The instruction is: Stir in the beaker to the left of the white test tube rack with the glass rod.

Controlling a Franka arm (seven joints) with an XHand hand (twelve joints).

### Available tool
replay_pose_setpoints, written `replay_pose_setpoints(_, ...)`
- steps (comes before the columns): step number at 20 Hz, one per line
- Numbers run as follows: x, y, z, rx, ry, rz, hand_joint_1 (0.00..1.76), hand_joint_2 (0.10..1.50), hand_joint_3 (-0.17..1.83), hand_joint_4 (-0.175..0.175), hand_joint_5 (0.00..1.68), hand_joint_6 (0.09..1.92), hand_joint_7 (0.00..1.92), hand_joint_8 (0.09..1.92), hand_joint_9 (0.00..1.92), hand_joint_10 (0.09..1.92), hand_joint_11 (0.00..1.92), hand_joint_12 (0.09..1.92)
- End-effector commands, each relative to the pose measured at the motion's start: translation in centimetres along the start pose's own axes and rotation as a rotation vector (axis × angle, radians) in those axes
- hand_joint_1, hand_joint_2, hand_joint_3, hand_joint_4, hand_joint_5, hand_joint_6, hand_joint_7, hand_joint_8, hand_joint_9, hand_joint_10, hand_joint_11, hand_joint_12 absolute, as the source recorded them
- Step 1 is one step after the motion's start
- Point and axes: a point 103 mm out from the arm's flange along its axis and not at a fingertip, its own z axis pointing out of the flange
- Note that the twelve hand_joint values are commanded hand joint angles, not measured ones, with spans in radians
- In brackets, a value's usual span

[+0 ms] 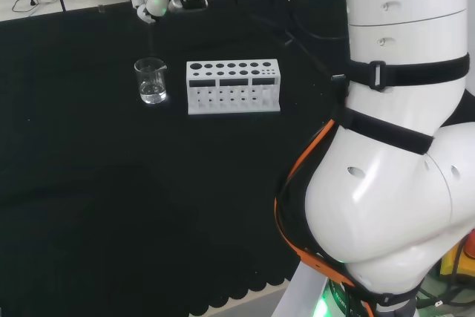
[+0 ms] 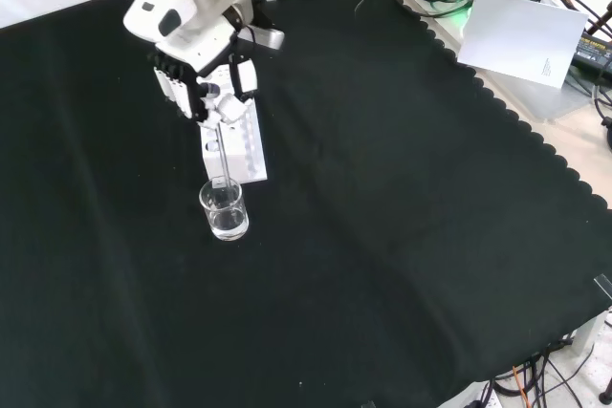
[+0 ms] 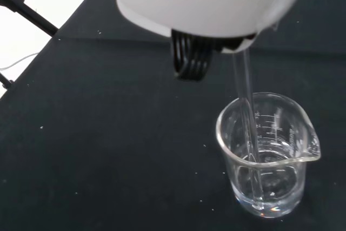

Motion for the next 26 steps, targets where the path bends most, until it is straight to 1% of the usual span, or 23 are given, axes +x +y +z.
replay_pose_setpoints(1,1.6,1.1,0.1,-0.009,0.010,-0.014,1.34,0.41,1.11,-0.175,1.23,0.81,1.41,0.88,1.77,0.66,1.38,0.99)
replay_pose_setpoints(6,1.6,2.6,-0.5,-0.020,0.011,-0.018,1.34,0.41,1.11,-0.175,1.23,0.81,1.41,0.88,1.77,0.66,1.38,0.99)
replay_pose_setpoints(8,0.8,3.1,-0.8,-0.027,0.014,-0.014,1.34,0.41,1.11,-0.175,1.23,0.81,1.41,0.88,1.77,0.66,1.38,0.99)
replay_pose_setpoints(11,0.2,3.1,-1.0,-0.027,0.019,-0.003,1.34,0.41,1.11,-0.175,1.23,0.81,1.41,0.88,1.77,0.66,1.38,0.99)
replay_pose_setpoints(14,-1.5,2.8,-1.2,-0.029,0.023,0.011,1.34,0.41,1.11,-0.175,1.23,0.81,1.41,0.88,1.77,0.66,1.38,0.99)
replay_pose_setpoints(20,-3.4,0.8,-1.8,-0.035,0.013,0.054,1.34,0.41,1.11,-0.175,1.23,0.81,1.41,0.88,1.77,0.66,1.38,1.00)
replay_pose_setpoints(22,-3.5,0.3,-1.9,-0.035,0.012,0.058,1.34,0.41,1.11,-0.175,1.23,0.81,1.41,0.88,1.77,0.66,1.38,1.00)
replay_pose_setpoints(25,-2.9,-0.2,-1.6,-0.029,0.011,0.056,1.34,0.41,1.11,-0.175,1.23,0.81,1.41,0.88,1.77,0.66,1.38,1.00)
replay_pose_setpoints(26,-1.9,-0.2,-1.3,-0.023,0.012,0.042,1.34,0.41,1.11,-0.175,1.23,0.81,1.41,0.88,1.77,0.66,1.38,1.00)
